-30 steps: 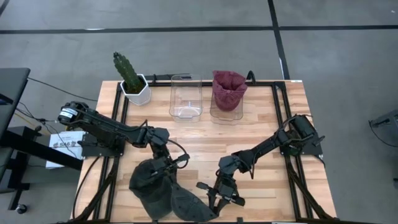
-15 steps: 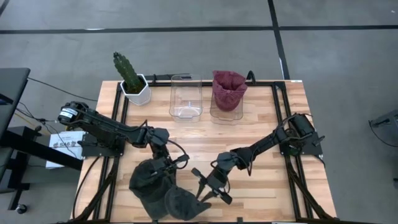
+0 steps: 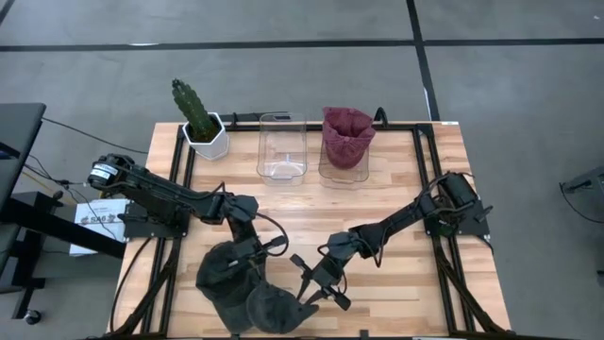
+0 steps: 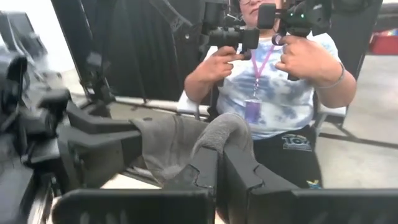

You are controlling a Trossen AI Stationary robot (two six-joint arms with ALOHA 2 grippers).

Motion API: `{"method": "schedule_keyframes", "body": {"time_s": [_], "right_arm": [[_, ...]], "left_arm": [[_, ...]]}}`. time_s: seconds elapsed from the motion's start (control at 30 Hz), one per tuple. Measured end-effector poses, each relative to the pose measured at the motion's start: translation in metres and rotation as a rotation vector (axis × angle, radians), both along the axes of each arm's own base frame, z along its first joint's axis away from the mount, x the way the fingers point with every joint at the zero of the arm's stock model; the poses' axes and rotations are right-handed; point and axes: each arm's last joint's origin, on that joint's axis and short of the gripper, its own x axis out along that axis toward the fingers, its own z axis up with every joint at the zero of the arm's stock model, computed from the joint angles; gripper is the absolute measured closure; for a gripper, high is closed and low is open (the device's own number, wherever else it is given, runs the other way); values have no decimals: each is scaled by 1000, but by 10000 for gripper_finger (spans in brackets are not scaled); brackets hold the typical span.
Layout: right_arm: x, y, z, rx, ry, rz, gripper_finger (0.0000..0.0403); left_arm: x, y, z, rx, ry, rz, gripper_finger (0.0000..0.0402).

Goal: Pick & Place hat
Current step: Put the right black head cap into the left transparent bin

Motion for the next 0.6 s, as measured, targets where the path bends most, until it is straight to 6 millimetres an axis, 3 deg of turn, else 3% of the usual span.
{"method": "schedule_keyframes", "body": {"time_s": [0.3,0.6], "right_arm": [[3,-10,-8,8,123,-32,317],[8,-25,-14,-5,200,-112,240]], "left_arm": [[-3,-7,-2,-9,62,-16,393],[-7,-15,-2,-29,123,-36,393]]}}
